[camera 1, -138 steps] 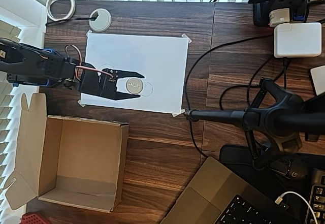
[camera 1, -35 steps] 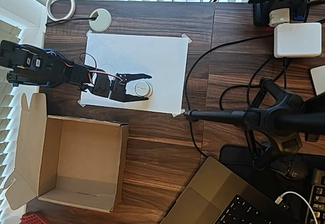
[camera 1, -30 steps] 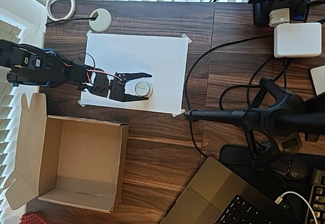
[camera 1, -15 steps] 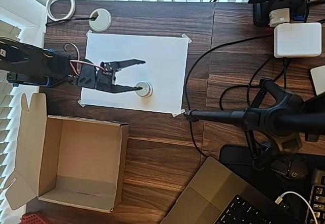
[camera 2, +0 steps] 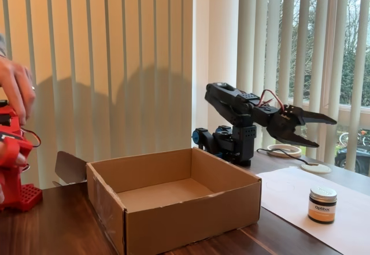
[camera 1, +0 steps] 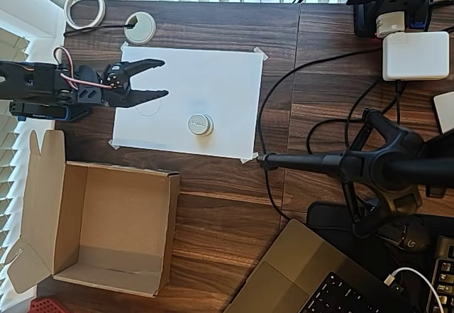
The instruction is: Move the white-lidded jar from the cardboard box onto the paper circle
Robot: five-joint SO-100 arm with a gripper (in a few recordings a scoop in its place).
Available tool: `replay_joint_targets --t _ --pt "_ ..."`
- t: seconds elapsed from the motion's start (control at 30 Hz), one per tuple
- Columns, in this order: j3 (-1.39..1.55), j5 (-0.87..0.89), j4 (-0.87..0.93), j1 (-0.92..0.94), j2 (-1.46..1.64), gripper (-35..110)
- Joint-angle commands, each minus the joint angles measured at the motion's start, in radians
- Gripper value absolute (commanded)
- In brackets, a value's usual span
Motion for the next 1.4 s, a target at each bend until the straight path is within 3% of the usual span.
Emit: replay_joint_targets --t 0.0,0.2,0.57,1.37 --pt "-0.008 0.160 0.167 -0.009 0.146 25" --pt "-0.008 0.348 0.442 0.005 0.276 5" --pt "-0.009 0.436 0.845 0.015 0.486 0" --pt "-0.011 0.494 0.899 0.006 0.514 0"
